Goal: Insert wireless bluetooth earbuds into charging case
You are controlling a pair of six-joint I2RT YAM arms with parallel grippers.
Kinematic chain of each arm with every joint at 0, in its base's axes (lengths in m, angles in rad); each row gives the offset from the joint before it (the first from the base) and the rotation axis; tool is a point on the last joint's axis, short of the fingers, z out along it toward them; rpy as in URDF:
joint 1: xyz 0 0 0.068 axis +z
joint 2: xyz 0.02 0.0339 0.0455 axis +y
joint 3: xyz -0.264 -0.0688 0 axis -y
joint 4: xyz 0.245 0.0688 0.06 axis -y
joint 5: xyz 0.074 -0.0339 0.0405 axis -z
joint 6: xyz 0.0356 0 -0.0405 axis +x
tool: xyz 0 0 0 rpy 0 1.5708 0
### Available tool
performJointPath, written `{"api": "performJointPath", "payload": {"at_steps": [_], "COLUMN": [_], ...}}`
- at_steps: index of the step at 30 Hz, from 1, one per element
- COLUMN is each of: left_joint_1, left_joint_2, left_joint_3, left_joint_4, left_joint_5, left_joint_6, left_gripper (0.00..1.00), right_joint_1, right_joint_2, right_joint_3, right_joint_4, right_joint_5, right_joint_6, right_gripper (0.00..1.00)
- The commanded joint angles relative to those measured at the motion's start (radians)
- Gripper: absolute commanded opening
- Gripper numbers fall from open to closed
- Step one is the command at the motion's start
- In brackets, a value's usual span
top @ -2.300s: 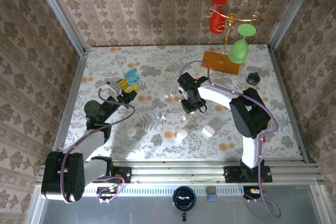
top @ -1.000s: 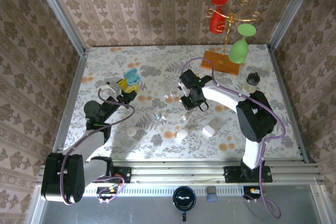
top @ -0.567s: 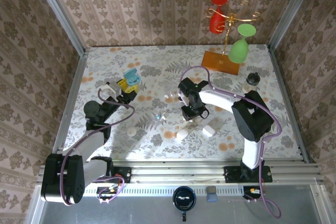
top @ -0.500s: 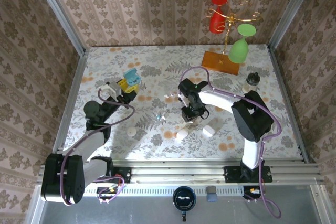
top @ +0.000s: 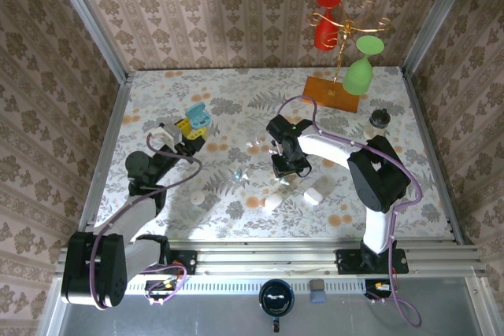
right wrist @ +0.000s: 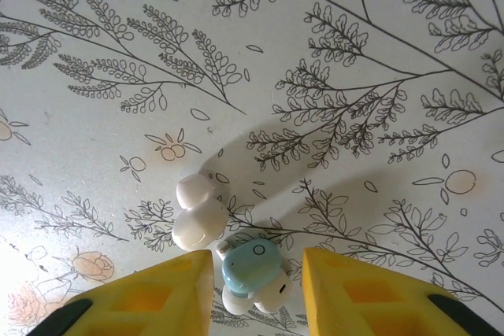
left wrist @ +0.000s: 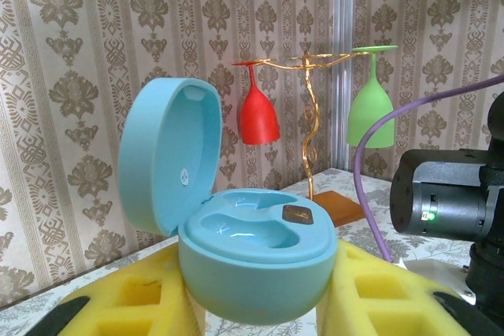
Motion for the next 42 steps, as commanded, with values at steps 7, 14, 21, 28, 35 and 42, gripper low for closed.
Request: {"api": "performJointPath", "payload": {"at_steps": [7,14,21,28,35,42], "left_joint_1": [-0.005,-0.005,-0.006,-0.006,-0.006,-0.006], "left_joint_2": [-0.002,-0.006,-0.008,-0.005,-0.002,-0.003], "left_joint_3": [0.005,0.000,-0.003,-0.002,0.000,-0.002], "left_joint_4": [0.027,0.029,0.029,0.029,0.032,0.034], "left_joint_5": [0.017,0.016,0.015,0.014,0.014,0.011], "left_joint_6": [-0.004,-0.006,-0.008,-0.007,-0.008,-0.010], "left_gripper": [0.24,0.24,0.24,0.24,0.24,0.24], "right_joint_1": [-0.010,-0.018,-0.022,-0.024,-0.038,-0.049], "right_joint_2": [0.053,0.075,0.047,-0.038,-0.072,-0.064], "right_joint_3": [-0.010,-0.006,-0.003,-0.018,-0.036,-0.041], "right_joint_4": [0.001,-0.008,-0.001,0.041,0.111,0.119], "right_joint_5": [-0.040,-0.022,-0.019,0.019,0.033,-0.019], "right_joint_6": [0.074,0.054,0.048,0.055,0.025,-0.014], "right_gripper": [0.35,0.35,0.29,0.28,0.26,0.22]}}
